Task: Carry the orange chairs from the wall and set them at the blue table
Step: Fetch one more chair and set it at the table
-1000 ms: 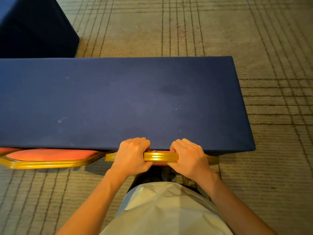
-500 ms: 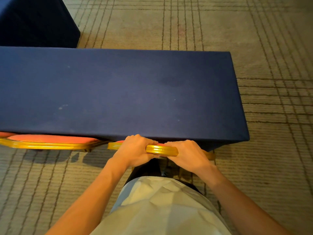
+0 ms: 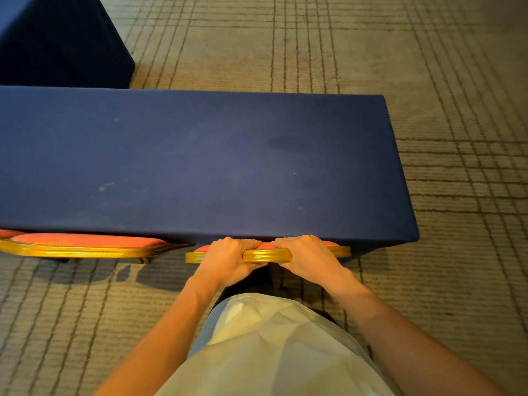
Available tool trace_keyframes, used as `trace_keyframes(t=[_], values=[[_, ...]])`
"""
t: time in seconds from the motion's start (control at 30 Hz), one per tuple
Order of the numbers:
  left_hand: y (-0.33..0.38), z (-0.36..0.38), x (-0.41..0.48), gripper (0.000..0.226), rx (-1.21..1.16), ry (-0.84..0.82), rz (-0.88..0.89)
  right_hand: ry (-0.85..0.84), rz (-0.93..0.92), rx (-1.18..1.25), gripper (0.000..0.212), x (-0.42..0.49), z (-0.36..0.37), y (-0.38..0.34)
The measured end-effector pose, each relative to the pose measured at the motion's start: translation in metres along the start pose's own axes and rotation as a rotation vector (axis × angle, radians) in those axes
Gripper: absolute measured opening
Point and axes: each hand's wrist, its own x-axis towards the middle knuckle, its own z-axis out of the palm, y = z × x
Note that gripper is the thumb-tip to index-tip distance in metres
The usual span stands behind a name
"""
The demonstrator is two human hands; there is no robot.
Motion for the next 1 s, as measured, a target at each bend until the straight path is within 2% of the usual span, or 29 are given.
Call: trace_keyframes(t=[0.27, 0.43, 0.53, 0.7, 1.0], values=[[-0.017, 0.006, 0.016, 0.048, 0.013, -0.027, -0.014, 0.026, 0.045, 0.022, 0.029, 0.013, 0.016, 0.003], [-0.026, 0.011, 0.02, 0.044, 0.05, -0.017, 0.007, 0.006, 0.03, 0.0, 0.038, 0.018, 0.021, 0.0], [-0.03, 0.019, 0.022, 0.039, 0.062, 0.009, 0.009, -0.002, 0.038, -0.003, 0.043, 0.019, 0.021, -0.001], [-0.033, 0.023, 0.024, 0.028, 0.091, 0.046, 0.023, -0.012, 0.03, 0.032, 0.04, 0.018, 0.022, 0.002], [-0.027, 0.026, 0.023, 0.035, 0.079, 0.033, 0.004, 0.004, 0.043, 0.03, 0.046, 0.012, 0.027, 0.002]])
